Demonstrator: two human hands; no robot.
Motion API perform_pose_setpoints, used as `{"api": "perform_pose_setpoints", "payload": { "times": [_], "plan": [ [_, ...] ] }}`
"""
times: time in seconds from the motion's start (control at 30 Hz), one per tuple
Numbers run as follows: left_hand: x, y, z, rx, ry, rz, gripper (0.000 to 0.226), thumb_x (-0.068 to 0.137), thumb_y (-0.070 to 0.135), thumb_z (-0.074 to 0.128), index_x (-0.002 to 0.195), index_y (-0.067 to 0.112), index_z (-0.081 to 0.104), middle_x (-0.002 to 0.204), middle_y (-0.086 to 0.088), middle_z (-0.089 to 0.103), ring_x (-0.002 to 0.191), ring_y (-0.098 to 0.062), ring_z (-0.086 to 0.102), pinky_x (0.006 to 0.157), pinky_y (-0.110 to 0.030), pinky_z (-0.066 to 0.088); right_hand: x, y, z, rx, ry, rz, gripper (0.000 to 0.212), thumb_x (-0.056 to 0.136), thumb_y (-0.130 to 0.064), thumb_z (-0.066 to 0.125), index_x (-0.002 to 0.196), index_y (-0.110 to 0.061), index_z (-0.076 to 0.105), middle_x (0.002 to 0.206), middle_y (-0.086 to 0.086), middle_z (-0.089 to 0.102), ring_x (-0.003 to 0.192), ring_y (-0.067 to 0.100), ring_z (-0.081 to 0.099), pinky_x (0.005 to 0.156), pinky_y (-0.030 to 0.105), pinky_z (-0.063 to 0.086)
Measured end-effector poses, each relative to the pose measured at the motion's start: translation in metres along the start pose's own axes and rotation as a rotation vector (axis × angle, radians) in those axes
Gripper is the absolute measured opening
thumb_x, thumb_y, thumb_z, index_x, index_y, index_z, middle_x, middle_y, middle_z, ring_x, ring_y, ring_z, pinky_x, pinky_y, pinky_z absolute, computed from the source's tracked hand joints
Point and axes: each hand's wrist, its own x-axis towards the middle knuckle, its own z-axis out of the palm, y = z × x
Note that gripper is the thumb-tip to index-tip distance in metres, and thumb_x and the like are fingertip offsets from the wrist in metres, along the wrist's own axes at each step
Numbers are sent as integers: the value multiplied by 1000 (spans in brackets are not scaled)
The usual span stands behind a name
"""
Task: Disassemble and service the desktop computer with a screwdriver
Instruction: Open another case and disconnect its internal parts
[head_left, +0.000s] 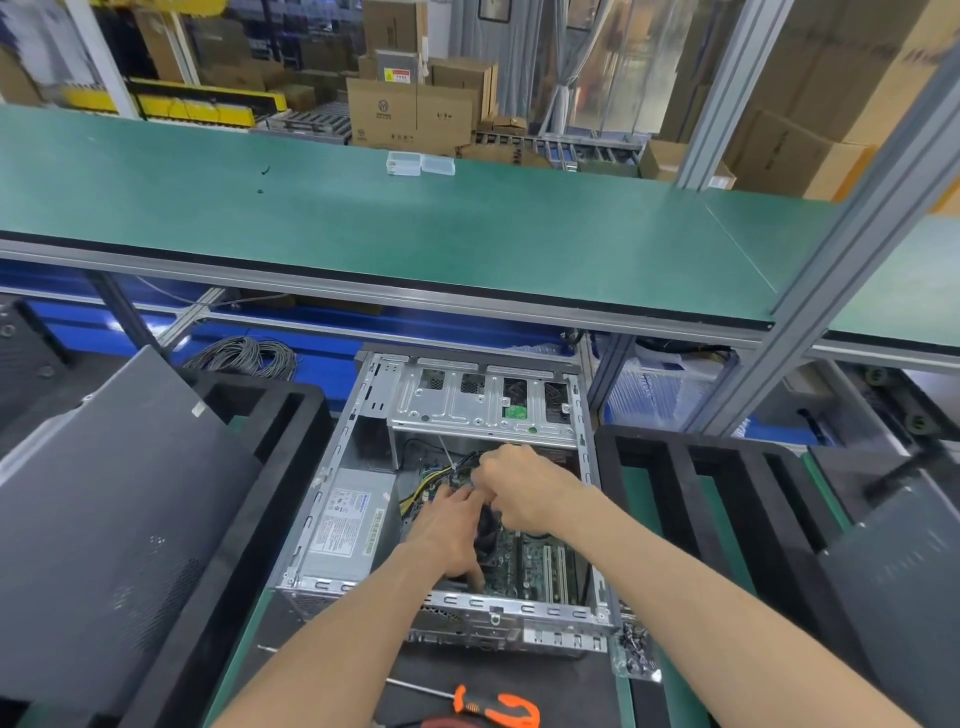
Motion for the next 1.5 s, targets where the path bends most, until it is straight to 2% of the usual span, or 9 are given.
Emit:
{"api": "perform_pose_setpoints", "payload": {
  "times": [0.17, 0.23, 0.33, 0.57, 0.7, 0.8, 0.87, 1.1, 1.5],
  "plan": [
    [0, 1, -2, -4, 9, -12, 112, 54, 49, 94, 143, 16, 35, 146, -2, 43, 134, -30, 33, 109, -45, 39, -10, 29, -5, 144, -27, 35, 23, 78, 9, 60, 76, -13, 66, 93, -2, 54, 90, 23, 61, 72, 35, 52],
    [0, 1, -2, 0, 9, -11, 112, 54, 49, 94, 143, 16, 35, 147, -3, 42, 133, -30, 33, 109, -45, 40, -12, 29, 1, 244, 38, 153, 12, 83, -10, 69, 94, -12, 66, 98, 3, 59, 92, 25, 63, 75, 37, 54],
    [1, 1, -2, -6, 10, -14, 113, 54, 49, 94, 144, 15, 34, 147, -3, 42, 133, -30, 33, 108, -45, 40, -4, 21, 8, 228, 109, 415, 45, 95, -50, 58, 74, -12, 51, 76, 4, 49, 75, 30, 55, 64, 35, 44],
    [2, 0, 0, -2, 2, -4, 117, 51, 51, 95, 145, 17, 34, 147, -1, 43, 137, -31, 30, 112, -45, 37, 4, 3, 7, 62, 25, 194, 13, 99, -17, 56, 105, -6, 56, 92, 13, 45, 93, 38, 57, 67, 39, 37],
    [1, 1, -2, -12, -3, -7, 111, 50, 51, 95, 138, 16, 38, 143, -3, 46, 134, -31, 33, 109, -45, 40, -4, 9, -3, -4, -22, 90, 17, 95, -14, 61, 81, -11, 53, 74, 5, 37, 82, 36, 58, 62, 38, 44],
    [1, 1, -3, -6, 0, -3, 105, 50, 51, 95, 133, 15, 41, 138, -4, 49, 129, -30, 37, 105, -43, 43, -5, 17, -7, -4, -36, 38, 24, 89, -3, 58, 66, -9, 58, 72, 8, 54, 83, 33, 64, 72, 44, 56],
    [1, 1, -4, -5, -2, -5, 104, 51, 50, 95, 133, 15, 42, 137, -4, 50, 128, -29, 37, 104, -41, 42, -6, 18, -6, 26, -31, 1, 22, 89, 0, 58, 86, -9, 77, 94, 8, 68, 93, 27, 64, 81, 41, 56],
    [1, 2, -4, -13, 5, 0, 105, 52, 48, 95, 136, 14, 42, 140, -5, 50, 128, -30, 38, 104, -41, 42, -24, 30, 11, 274, 80, 230, 24, 91, -12, 66, 114, -10, 73, 111, 9, 69, 98, 26, 64, 83, 33, 53],
    [0, 2, -4, -20, 5, 16, 97, 53, 50, 94, 129, 17, 44, 133, -3, 52, 124, -27, 39, 103, -39, 42, -41, 9, 13, 244, 32, 235, 12, 82, -13, 61, 91, -14, 68, 93, 7, 56, 99, 31, 51, 79, 38, 52]
  ]
}}
